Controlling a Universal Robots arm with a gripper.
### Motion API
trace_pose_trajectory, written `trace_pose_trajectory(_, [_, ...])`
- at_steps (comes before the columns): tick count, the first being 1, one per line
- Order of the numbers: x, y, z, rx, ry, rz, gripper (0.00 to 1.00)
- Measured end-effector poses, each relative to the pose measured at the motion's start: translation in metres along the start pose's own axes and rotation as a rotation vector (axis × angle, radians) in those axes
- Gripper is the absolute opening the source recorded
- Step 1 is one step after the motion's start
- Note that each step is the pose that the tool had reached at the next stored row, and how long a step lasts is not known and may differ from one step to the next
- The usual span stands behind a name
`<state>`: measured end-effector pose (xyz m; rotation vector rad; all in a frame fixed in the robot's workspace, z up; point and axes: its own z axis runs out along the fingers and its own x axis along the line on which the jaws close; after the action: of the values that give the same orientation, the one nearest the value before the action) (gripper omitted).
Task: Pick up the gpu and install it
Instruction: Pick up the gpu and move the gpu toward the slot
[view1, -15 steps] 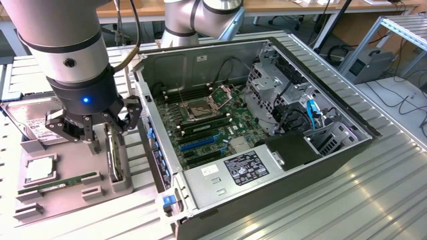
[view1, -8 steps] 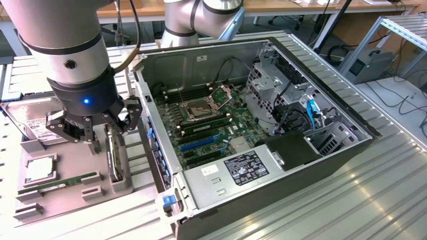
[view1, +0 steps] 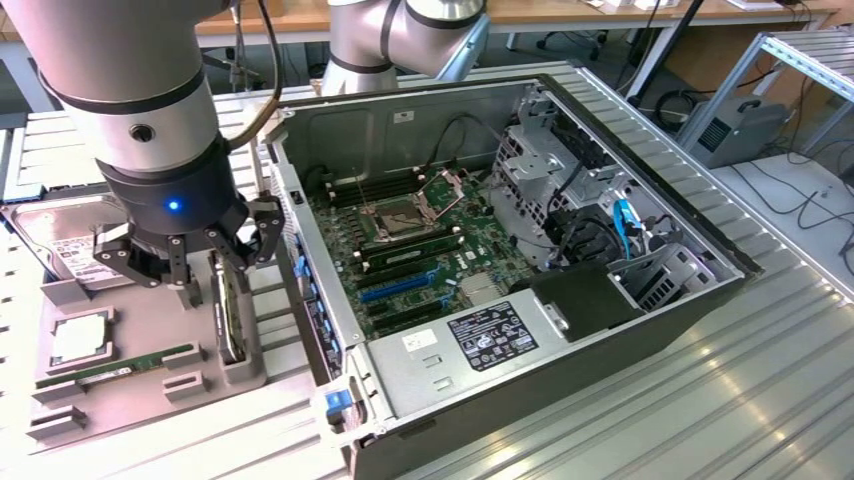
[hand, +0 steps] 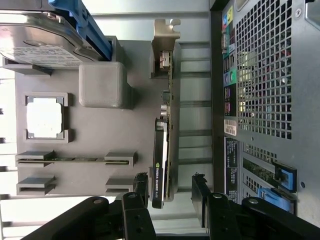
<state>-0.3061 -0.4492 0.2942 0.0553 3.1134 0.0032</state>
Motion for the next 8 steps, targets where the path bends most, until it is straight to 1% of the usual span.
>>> trace_pose_trajectory(8, [0.0000, 0.0000, 0.0020, 0.0000, -0.0001, 0.000, 0.48])
